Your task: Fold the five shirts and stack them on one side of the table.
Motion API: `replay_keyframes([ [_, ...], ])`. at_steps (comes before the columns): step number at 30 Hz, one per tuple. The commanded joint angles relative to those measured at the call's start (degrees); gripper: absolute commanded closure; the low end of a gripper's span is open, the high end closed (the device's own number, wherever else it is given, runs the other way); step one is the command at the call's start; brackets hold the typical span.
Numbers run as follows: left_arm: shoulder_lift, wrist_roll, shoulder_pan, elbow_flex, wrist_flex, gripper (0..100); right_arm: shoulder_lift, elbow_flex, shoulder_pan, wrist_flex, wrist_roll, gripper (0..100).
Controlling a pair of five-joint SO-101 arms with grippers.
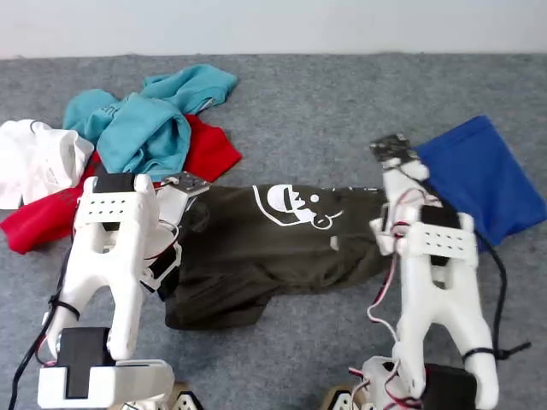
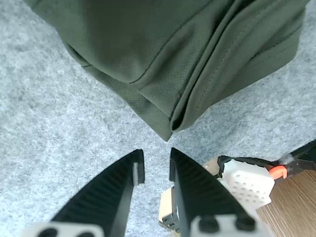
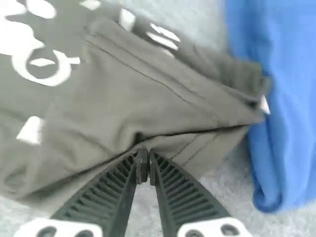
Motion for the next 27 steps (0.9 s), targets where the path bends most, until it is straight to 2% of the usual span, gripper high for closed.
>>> replay_keyframes([
  [1, -1.93, 0.79, 0.18, 0.48, 1.41, 91, -0.31, -2.64, -4.97, -0.84, -0.70, 98.8],
  [8, -2.02, 0.70, 0.18, 2.68, 1.41, 91, 13.41, -3.78, -7.60, -11.21, -0.70, 98.2],
  [14, -1.93, 0.70, 0.18, 2.51, 1.41, 91, 23.34, -12.66, -12.09, -11.47, -5.45, 93.9],
  [19, -1.85, 0.70, 0.18, 2.51, 1.41, 91, 28.26, -20.22, -16.31, -7.16, -5.45, 97.1],
  [23, -1.85, 0.70, 0.18, 2.59, 1.41, 91, 31.78, -23.74, -16.84, -2.33, -5.45, 89.4],
  [27, -1.85, 0.70, 0.18, 2.59, 1.41, 91, 29.58, -28.13, -15.78, 7.87, -5.45, 85.1],
])
